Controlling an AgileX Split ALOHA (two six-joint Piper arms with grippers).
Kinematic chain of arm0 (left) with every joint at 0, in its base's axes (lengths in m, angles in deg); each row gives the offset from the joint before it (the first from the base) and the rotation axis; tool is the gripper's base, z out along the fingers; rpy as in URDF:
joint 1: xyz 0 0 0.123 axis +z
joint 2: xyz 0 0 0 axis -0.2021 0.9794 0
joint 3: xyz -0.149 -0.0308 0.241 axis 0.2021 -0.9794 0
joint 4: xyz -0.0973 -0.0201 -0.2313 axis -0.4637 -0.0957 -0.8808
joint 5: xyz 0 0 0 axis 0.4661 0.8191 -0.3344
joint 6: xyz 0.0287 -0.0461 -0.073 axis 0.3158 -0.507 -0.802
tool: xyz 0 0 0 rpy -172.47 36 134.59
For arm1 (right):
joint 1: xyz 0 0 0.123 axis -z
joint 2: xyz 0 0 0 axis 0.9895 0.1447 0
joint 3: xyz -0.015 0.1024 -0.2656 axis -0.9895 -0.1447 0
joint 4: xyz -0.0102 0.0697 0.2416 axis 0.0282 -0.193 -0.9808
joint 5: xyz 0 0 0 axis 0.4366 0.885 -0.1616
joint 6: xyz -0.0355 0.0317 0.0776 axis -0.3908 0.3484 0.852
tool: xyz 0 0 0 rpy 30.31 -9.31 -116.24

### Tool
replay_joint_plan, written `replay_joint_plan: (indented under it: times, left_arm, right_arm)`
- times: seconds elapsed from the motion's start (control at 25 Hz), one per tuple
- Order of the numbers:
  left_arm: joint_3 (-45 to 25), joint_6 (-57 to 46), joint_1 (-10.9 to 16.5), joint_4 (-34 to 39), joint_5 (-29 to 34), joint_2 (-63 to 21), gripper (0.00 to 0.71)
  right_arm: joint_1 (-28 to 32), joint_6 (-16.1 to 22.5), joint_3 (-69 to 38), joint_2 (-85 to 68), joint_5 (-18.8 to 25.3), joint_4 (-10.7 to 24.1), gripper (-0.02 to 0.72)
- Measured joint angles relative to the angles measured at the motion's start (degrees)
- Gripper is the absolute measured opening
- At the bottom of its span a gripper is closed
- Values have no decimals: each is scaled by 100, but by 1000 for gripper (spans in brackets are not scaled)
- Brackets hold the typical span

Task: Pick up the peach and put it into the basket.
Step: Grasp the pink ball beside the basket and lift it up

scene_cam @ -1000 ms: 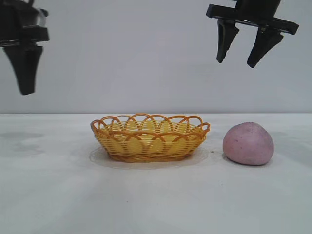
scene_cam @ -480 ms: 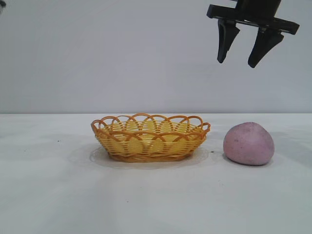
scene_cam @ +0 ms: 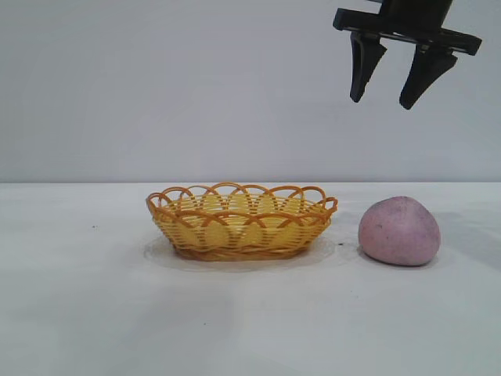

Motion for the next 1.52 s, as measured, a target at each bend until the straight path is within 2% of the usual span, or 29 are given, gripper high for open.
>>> replay_joint_plan:
  times: [0.36, 0.56, 0.8, 0.92, 1.12, 1.36, 1.52]
  left_arm:
    - [-1747, -35, 0, -337, 41, -2872, 497]
    - [-2231, -49, 0, -521, 124, -4346, 497]
    - [-2641, -9, 0, -542, 97, -5577, 497]
    - [-2910, 3, 0, -556, -65, -5941, 497]
    - [-2950, 13, 0, -558, -151, -6125, 497]
    - [-2950, 13, 0, -558, -151, -6125, 497]
    - [-2950, 13, 0, -558, -151, -6125, 497]
  right_arm:
    - [0, 0, 0, 0, 91, 0, 426]
    - [0, 0, 0, 0, 170, 0, 426]
    - [0, -139, 0, 0, 329, 11, 426]
    - [0, -162, 0, -84, 410, 20, 426]
    - [0, -373, 23, -303, 557, 33, 426]
    - [0, -563, 46, -593, 1092, 171, 426]
    - [0, -583, 46, -843, 1294, 237, 426]
